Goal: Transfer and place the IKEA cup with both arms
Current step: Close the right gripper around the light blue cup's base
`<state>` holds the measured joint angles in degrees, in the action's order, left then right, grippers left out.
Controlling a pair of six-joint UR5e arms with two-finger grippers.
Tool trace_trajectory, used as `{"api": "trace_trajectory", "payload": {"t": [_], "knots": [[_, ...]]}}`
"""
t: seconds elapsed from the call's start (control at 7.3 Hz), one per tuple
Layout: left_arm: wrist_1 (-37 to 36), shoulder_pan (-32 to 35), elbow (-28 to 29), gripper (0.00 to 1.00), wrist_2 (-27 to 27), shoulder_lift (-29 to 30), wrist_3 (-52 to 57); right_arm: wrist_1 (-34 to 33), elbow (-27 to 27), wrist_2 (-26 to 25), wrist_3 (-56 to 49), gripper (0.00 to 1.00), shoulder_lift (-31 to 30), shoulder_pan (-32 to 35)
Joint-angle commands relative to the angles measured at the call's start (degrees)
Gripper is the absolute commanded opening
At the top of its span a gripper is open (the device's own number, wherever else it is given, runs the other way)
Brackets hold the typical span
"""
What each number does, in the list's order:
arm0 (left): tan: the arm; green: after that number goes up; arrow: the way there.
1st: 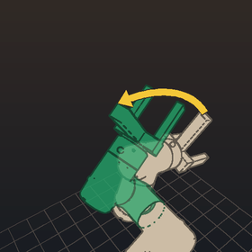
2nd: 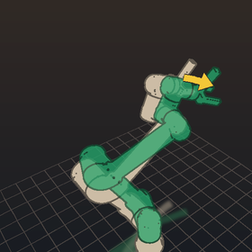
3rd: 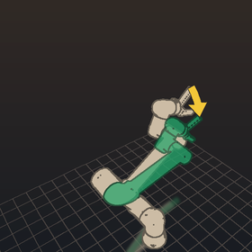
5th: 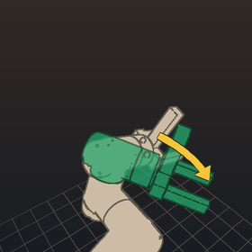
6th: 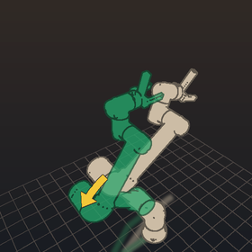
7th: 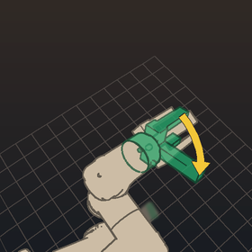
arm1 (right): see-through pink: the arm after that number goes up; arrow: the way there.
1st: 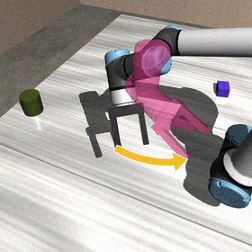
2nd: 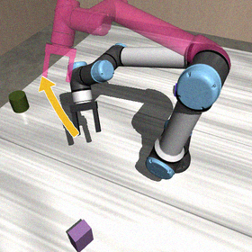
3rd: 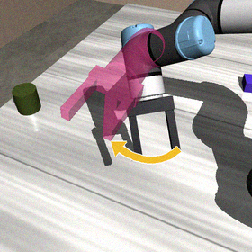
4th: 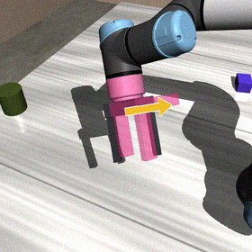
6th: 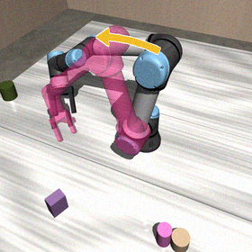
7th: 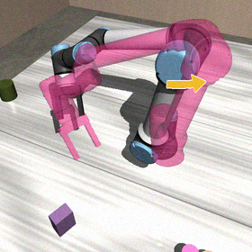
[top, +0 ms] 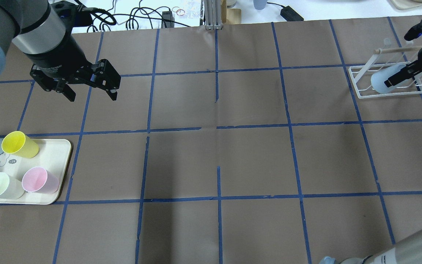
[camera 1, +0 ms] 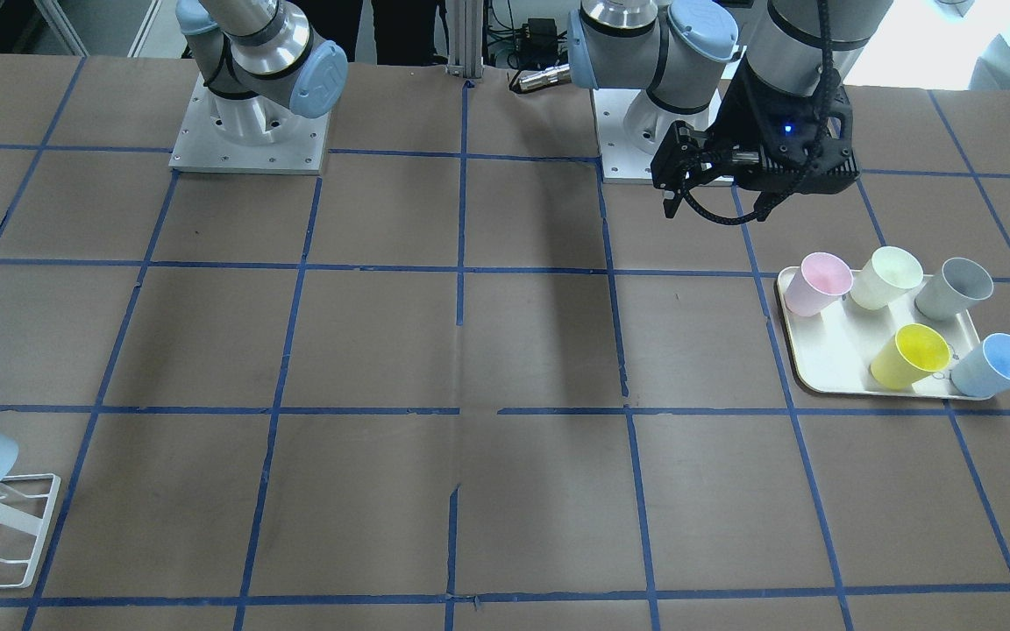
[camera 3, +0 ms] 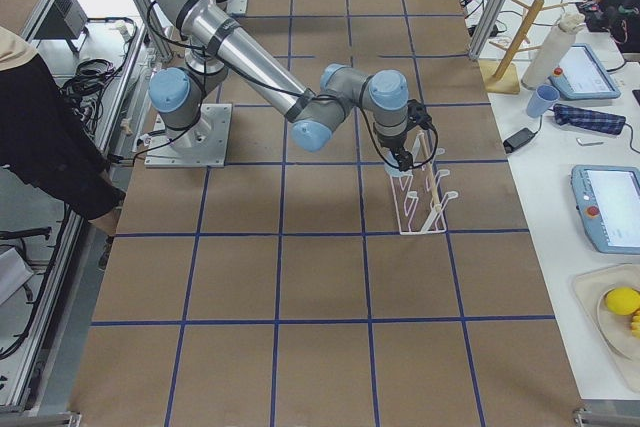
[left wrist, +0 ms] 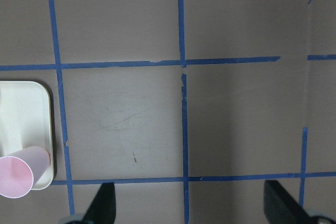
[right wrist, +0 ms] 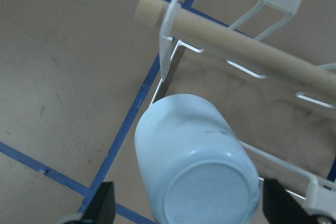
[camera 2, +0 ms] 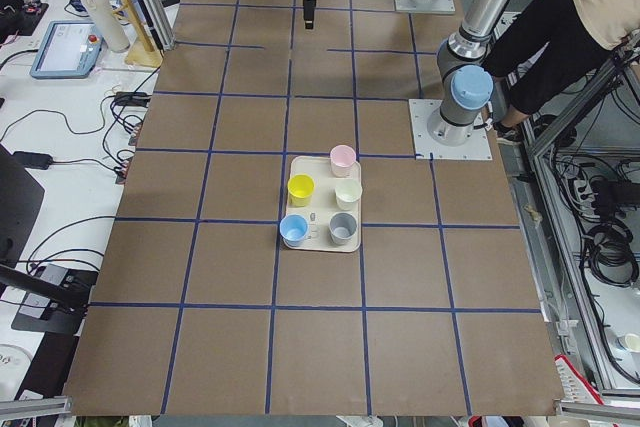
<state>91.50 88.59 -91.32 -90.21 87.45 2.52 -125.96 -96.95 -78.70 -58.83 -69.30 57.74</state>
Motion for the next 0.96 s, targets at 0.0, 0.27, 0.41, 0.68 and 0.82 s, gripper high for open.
{"api": "trace_trajectory", "payload": {"t": [0.0,0.27,0.41,0.68,0.82], "knots": [[0.0,0.0,0.0,1.0,0.04,0.0,-0.06,0.02,0.01,-0.05,0.03,0.92,0.13,0.0],[0.0,0.0,0.0,1.0,0.04,0.0,-0.06,0.02,0.09,-0.05,0.03,0.75,0.04,0.0],[0.0,0.0,-0.18,1.0,-0.05,-0.09,-0.06,0.02,0.18,-0.05,0.03,0.67,-0.05,0.0],[-0.7,0.09,-1.23,1.0,-0.14,-0.53,-0.06,0.02,0.27,-0.14,0.03,0.34,-0.22,0.0],[-0.79,0.0,-1.15,1.0,-0.14,-0.53,0.02,0.1,0.7,-0.23,-0.06,0.2,-0.66,0.0]]}}
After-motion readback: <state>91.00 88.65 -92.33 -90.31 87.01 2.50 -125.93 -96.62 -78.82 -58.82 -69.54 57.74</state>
